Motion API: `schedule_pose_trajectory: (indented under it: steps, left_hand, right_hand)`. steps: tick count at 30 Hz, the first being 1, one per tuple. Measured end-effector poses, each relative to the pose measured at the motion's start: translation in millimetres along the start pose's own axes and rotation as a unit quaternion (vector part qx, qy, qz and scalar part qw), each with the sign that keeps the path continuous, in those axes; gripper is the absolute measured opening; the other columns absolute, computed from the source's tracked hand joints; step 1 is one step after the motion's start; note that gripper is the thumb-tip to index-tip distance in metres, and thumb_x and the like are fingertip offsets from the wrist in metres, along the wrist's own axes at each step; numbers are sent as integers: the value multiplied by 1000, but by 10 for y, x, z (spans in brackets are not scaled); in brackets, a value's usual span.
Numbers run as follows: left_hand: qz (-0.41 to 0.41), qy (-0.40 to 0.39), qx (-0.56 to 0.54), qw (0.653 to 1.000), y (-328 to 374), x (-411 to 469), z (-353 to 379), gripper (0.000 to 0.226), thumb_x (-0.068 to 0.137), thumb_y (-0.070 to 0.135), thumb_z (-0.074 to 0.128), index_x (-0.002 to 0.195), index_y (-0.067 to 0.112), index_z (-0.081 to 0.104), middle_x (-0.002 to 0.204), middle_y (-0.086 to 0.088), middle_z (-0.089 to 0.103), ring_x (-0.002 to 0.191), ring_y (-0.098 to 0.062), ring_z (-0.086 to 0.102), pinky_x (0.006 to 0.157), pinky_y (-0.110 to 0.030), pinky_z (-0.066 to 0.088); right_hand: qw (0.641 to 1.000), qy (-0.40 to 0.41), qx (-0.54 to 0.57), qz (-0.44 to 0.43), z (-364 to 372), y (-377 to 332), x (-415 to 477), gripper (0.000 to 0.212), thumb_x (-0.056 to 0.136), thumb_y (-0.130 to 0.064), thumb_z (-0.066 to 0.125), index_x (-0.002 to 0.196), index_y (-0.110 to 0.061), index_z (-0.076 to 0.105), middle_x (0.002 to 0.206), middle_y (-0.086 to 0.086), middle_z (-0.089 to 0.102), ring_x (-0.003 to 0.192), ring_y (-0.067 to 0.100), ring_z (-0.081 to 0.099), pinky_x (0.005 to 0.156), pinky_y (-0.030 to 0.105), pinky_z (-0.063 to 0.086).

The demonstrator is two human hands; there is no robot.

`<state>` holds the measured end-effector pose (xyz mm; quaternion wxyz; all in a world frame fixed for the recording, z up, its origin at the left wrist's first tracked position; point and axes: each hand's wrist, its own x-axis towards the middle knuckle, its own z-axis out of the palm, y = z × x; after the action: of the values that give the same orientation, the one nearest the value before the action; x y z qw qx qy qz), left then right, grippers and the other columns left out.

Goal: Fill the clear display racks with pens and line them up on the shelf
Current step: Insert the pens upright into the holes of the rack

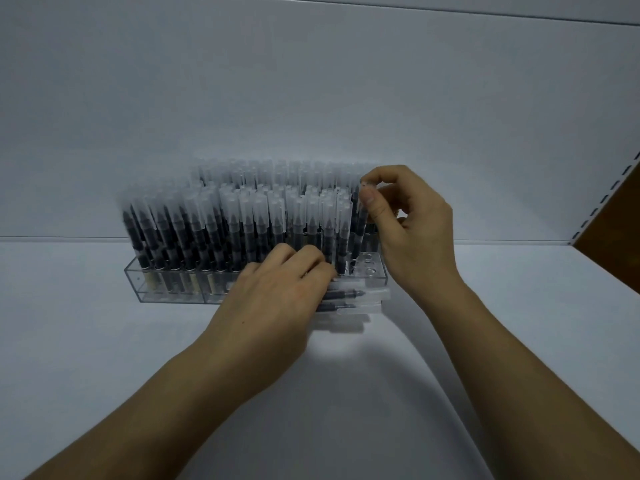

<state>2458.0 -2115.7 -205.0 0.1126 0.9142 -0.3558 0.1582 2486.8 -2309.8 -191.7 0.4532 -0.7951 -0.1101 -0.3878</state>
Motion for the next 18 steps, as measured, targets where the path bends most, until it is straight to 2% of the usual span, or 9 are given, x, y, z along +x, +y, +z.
schedule_pose_trajectory:
  steps: [4,7,10,13,15,16,18]
  left_hand:
    - [-1,7,3,1000,8,3,7,47,93,8,50,134,28,47,133,12,41,112,-14,36,83,-33,40]
    - [2,17,5,1000,-14,-7,22,47,88,6,56,130,27,53,128,11,47,107,-15,40,77,-31,39]
    - [8,28,6,1000,-49,-6,50,49,82,2,64,125,24,58,122,9,52,101,-16,45,71,-32,41]
    - [12,50,-19,998,-74,14,75,55,83,-1,61,132,21,55,121,6,51,100,-16,49,73,-36,49]
    - [11,83,-75,994,-93,19,63,55,87,-1,54,136,22,54,117,7,54,98,-13,53,76,-35,51]
    - [3,102,-134,986,-98,16,43,49,90,-1,53,132,24,59,110,11,58,93,-9,57,75,-30,51]
    - [-49,126,-315,939,-83,13,-23,28,99,5,57,113,27,68,86,12,68,75,-4,62,68,-19,48]
  right_hand:
    - [1000,-18,-1,10,28,10,-16,5,99,-20,68,103,-22,69,80,-14,65,74,5,61,64,13,43]
    - [1000,-24,-10,15,25,1,-28,5,98,-22,68,102,-26,67,82,-15,67,77,5,62,65,12,44]
    - [999,-25,-15,19,8,-28,-39,7,99,-25,68,106,-25,67,86,-13,67,80,6,62,66,14,46]
    - [1000,2,-18,4,-13,-105,-38,16,98,-27,68,113,-21,66,97,-8,67,85,9,62,67,18,48]
    - [999,39,-20,-17,-31,-185,-35,16,100,-29,66,113,-21,64,102,-4,66,88,11,62,68,21,49]
    - [998,57,-13,-26,-42,-233,-35,14,100,-29,65,112,-21,63,103,-4,65,89,12,62,68,22,49]
    - [996,77,13,-40,-58,-327,-41,7,101,-26,63,107,-22,62,99,-6,65,88,13,62,66,25,49]
